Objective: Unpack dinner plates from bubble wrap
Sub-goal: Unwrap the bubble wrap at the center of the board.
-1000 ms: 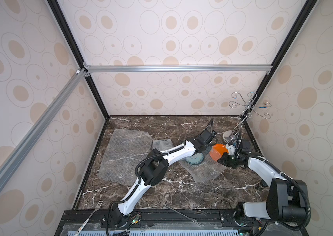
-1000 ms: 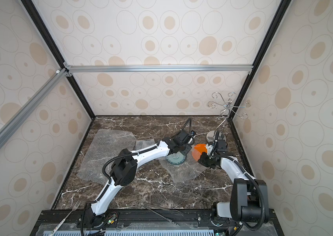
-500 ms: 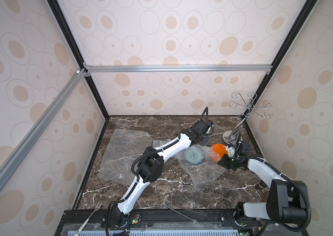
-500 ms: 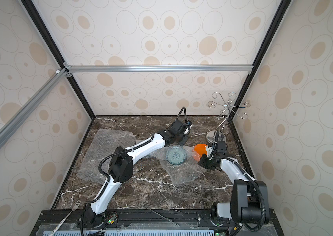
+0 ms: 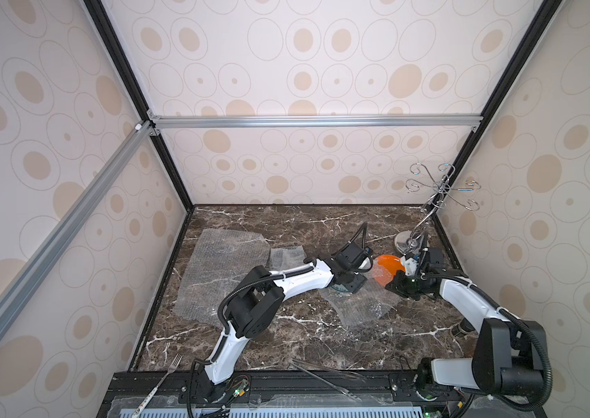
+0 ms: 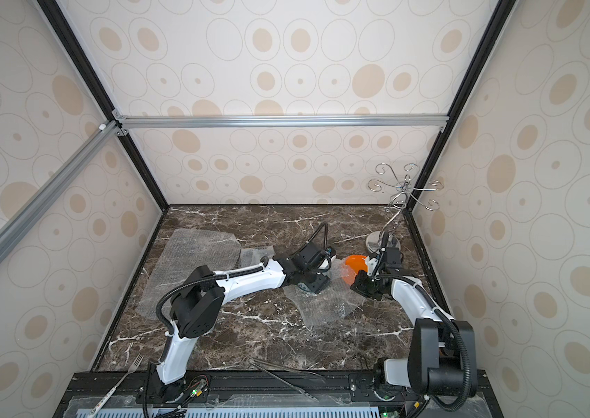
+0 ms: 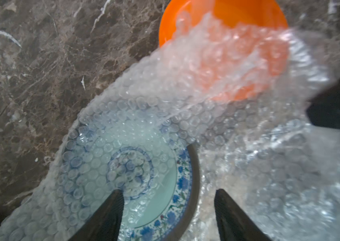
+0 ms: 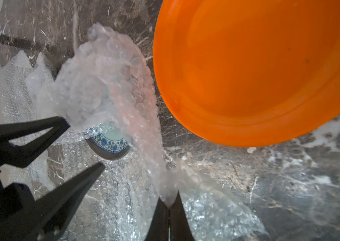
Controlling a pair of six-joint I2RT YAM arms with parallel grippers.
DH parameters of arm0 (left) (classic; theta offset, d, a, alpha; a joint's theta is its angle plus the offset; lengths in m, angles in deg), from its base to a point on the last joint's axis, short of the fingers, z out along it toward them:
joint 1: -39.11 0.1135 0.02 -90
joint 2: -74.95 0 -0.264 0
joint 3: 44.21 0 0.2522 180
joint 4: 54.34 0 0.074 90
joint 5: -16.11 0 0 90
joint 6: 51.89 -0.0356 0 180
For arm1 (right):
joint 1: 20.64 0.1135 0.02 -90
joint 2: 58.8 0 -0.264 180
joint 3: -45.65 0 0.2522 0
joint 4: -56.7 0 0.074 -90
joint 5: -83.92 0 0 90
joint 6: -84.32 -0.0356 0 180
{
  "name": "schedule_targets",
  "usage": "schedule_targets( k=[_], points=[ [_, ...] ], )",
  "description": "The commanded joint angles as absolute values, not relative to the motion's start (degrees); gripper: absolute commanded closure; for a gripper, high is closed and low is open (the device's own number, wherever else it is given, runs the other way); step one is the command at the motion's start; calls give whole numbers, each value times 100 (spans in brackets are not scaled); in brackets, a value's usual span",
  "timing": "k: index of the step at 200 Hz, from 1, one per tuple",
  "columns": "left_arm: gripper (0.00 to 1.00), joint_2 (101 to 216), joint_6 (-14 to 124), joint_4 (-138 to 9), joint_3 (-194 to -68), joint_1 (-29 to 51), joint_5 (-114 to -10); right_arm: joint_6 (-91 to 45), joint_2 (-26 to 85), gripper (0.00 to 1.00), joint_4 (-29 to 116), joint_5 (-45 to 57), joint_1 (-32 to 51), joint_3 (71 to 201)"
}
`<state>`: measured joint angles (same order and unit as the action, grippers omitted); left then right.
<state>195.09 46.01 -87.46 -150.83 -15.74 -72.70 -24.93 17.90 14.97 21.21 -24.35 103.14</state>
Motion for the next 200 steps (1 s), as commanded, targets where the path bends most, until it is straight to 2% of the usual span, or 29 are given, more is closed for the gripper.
schedule_targets(
  k=[1,54,66,70,159,200],
  points=[
    [25,19393,4737,-8260,-15010,-1721,-7274,-2563,1801,100,1365,2202,-2415,10467],
    [13,19817,4786,-8023,-15320,-1811,-7444,-2581,1783,100,1280,2296,-2407,10520],
    [2,19932,4770,-8013,-15413,-1817,-7515,-2604,1774,100,1270,2357,-2408,10528],
    [1,19963,4762,-7993,-15437,-1813,-7539,-2608,1767,100,1270,2363,-2401,10521],
    [1,20398,4702,-7723,-15995,-1811,-8057,-2616,1582,100,1165,2434,-2405,10468],
    [18,20607,4681,-7781,-16253,-1785,-8141,-2616,1505,100,1148,2451,-2402,10416]
  ],
)
